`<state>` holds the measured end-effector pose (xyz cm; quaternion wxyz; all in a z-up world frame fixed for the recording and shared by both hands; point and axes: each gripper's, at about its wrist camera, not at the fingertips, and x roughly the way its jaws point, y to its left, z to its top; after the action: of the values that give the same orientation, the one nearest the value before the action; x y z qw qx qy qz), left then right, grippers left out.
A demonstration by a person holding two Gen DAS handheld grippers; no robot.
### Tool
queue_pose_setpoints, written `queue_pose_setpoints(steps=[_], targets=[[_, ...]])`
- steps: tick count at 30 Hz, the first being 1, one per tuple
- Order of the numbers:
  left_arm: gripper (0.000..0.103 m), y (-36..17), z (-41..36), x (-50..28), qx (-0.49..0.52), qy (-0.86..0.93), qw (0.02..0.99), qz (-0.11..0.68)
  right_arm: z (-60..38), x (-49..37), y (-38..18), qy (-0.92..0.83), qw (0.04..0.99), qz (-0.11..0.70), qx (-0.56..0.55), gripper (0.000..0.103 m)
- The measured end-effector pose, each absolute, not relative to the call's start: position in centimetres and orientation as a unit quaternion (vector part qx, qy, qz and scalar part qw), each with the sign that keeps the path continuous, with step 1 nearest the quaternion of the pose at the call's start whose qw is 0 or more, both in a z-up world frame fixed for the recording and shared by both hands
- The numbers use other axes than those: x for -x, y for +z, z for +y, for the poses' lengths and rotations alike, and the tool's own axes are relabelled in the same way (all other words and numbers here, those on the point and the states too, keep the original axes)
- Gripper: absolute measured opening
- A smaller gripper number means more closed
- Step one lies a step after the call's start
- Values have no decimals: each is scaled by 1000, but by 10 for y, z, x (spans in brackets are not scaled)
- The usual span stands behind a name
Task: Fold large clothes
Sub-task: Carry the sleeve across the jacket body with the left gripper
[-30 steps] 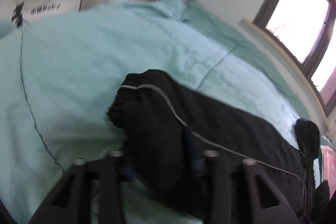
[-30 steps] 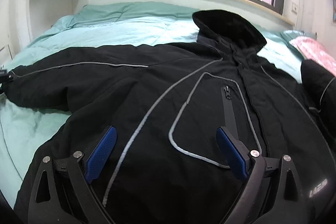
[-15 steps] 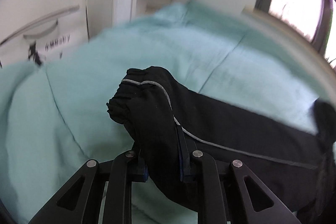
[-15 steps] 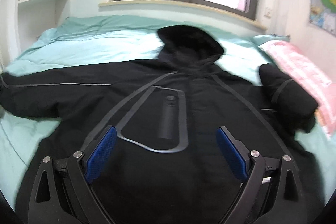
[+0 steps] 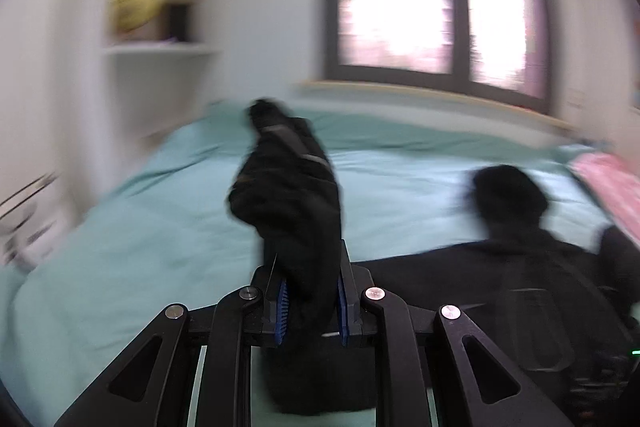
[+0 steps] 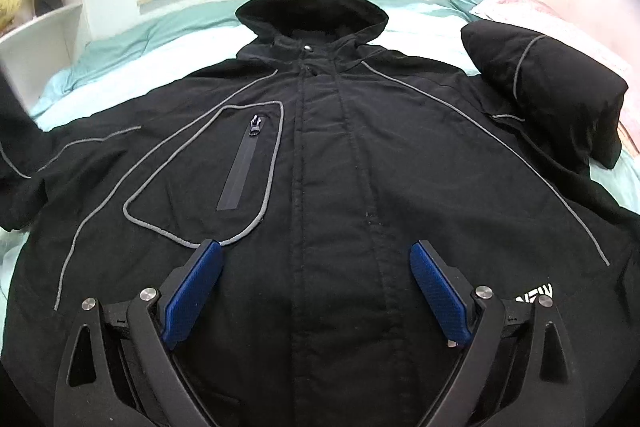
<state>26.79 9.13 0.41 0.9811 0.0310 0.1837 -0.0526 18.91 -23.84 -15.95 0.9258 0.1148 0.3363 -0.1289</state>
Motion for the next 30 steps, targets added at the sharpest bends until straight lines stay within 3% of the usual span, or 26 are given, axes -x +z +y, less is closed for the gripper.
queue_pose_setpoints(steps=[4, 8, 11, 13, 14, 16, 17, 24, 26, 28, 30], targets=[[19, -19, -10, -271, -51, -164, 961, 217, -240, -188, -159, -128, 929, 330, -113, 96], [19, -87, -101, -295, -97, -204, 925, 307, -240, -185, -161, -126, 930, 325, -118, 96], [19, -149, -134, -321, -118, -197, 885, 406, -241, -183, -161, -122, 930, 324, -125, 96], [21, -169, -134, -326, -125, -197, 876, 423, -242, -184, -162, -121, 928, 328, -129, 96], [25, -167, -134, -320, -121, -205, 877, 418, -243, -185, -162, -121, 927, 329, -130, 96], [53, -154, -127, -311, -92, -240, 874, 412, -243, -187, -162, -118, 925, 336, -130, 96], [59, -148, -122, -305, -77, -255, 873, 408, -243, -188, -161, -116, 923, 342, -130, 96], [66, -89, -76, -265, -27, -271, 899, 343, -241, -201, -111, -65, 919, 374, -101, 96], [66, -77, -58, -264, -17, -240, 912, 332, -240, -219, -95, -33, 919, 377, -109, 91], [66, -74, -39, -265, -24, -190, 922, 337, -237, -245, -86, 1, 913, 387, -125, 76], [66, -77, -23, -268, -41, -133, 926, 352, -233, -271, -85, 30, 906, 398, -142, 76]])
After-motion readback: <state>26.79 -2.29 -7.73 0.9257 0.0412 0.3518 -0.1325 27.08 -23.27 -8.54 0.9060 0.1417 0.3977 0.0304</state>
